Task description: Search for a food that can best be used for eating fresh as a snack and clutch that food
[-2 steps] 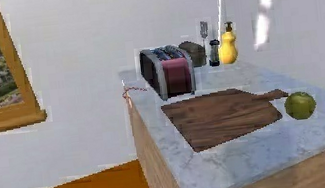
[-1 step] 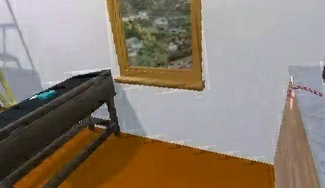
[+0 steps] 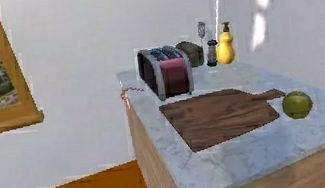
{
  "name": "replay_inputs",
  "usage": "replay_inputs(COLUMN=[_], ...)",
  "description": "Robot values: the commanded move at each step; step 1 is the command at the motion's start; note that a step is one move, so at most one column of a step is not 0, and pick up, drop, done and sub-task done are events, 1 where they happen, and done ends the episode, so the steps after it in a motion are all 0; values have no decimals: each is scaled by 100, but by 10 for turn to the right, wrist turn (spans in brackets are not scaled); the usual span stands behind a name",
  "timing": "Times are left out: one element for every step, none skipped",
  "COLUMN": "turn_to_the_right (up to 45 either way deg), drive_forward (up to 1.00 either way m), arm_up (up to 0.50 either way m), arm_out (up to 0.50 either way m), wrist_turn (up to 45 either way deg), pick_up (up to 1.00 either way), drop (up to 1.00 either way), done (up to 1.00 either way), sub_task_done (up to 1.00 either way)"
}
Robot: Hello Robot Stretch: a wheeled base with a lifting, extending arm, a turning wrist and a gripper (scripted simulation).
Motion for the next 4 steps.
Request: replay_inputs(turn_to_the_right=[450, 120, 0, -450], drive_forward=[0, 0, 75, 0], arm_up=[0, 0, 0, 0], arm_out=[0, 0, 0, 0], wrist_turn=[0, 0, 0, 0], pick_up=[0, 0, 0, 0], drop=[0, 0, 0, 0], done=[0, 0, 0, 0], sub_task_done=[0, 0, 0, 0])
